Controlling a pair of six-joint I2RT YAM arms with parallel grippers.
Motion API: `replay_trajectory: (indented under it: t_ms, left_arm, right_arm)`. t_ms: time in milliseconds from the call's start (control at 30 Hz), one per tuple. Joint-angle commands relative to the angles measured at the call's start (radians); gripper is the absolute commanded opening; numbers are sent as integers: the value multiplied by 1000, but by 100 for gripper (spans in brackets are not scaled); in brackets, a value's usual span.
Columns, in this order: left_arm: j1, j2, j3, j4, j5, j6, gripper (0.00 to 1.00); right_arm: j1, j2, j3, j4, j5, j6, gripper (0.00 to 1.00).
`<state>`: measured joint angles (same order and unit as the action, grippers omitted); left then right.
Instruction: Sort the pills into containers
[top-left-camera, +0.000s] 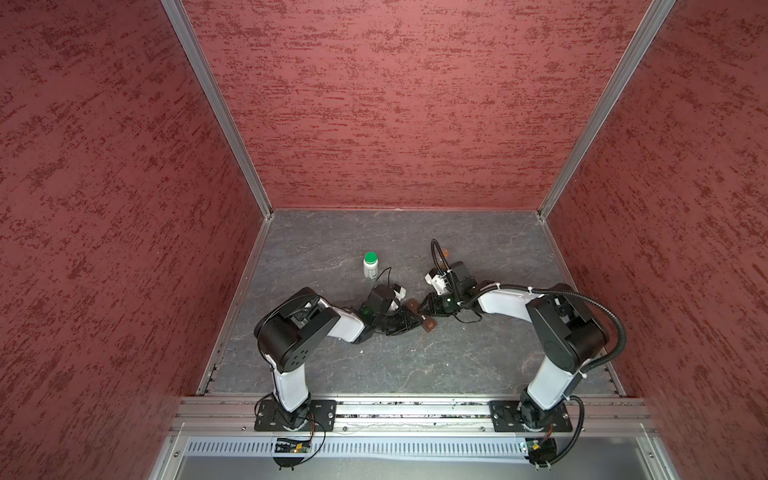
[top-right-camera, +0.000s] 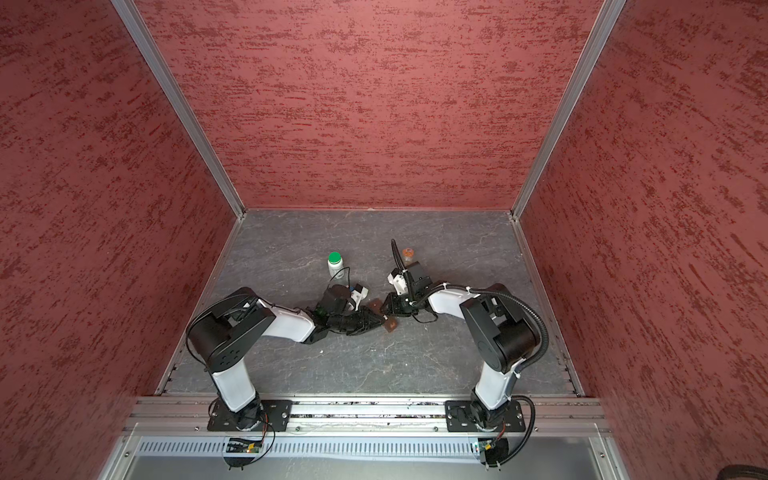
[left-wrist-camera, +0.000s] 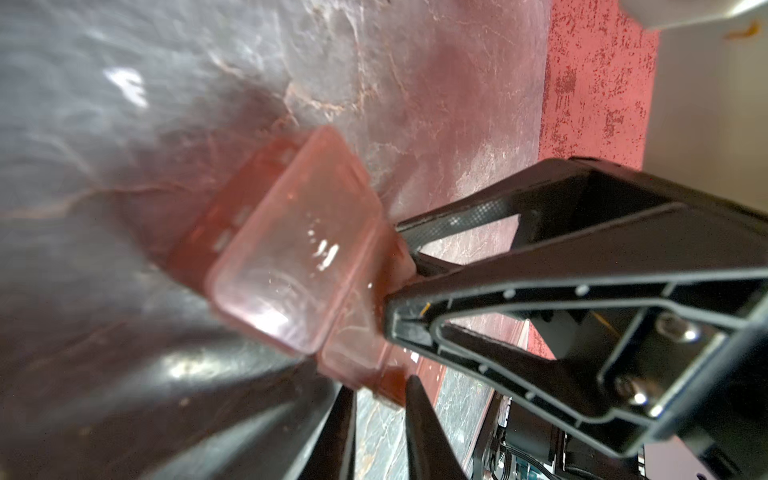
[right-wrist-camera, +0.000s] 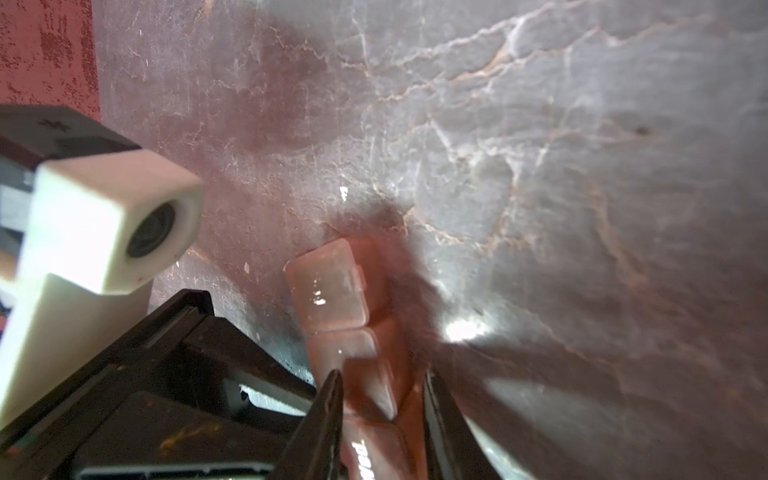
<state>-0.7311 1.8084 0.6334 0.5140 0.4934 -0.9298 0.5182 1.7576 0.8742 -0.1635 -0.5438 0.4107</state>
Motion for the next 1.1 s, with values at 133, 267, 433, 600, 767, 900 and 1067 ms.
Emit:
replay_trajectory:
  t_ms: [133,267,433,600,767,900,1067]
  left_arm:
    - [-7,33,16,-22,-44,28,22]
    - [5,27,15,-24,-46,28,23]
    - [11,15,17,-28,-43,38,26]
    - [10,14,20,-28,-38,40,26]
    - [9,17,19,-28,-34,43,26]
    - [7,24,26,-62,-30,44,25]
    - [7,32,32,-71,-25,48,24]
  right_arm:
    - [30,-27,-52,-188,20,-26,32]
    - [30,-68,-53,-207,-2,-22,32]
    - [29,-95,-66,-211,-14,-12,35]
    - [29,-93,-80,-196,-11,-3,35]
    - [13,-96,-89,-175,-11,1,32]
    - [-9,-96,-74,-181,5,-7,33]
    - [-23,-90,-62,-188,7,-22,33]
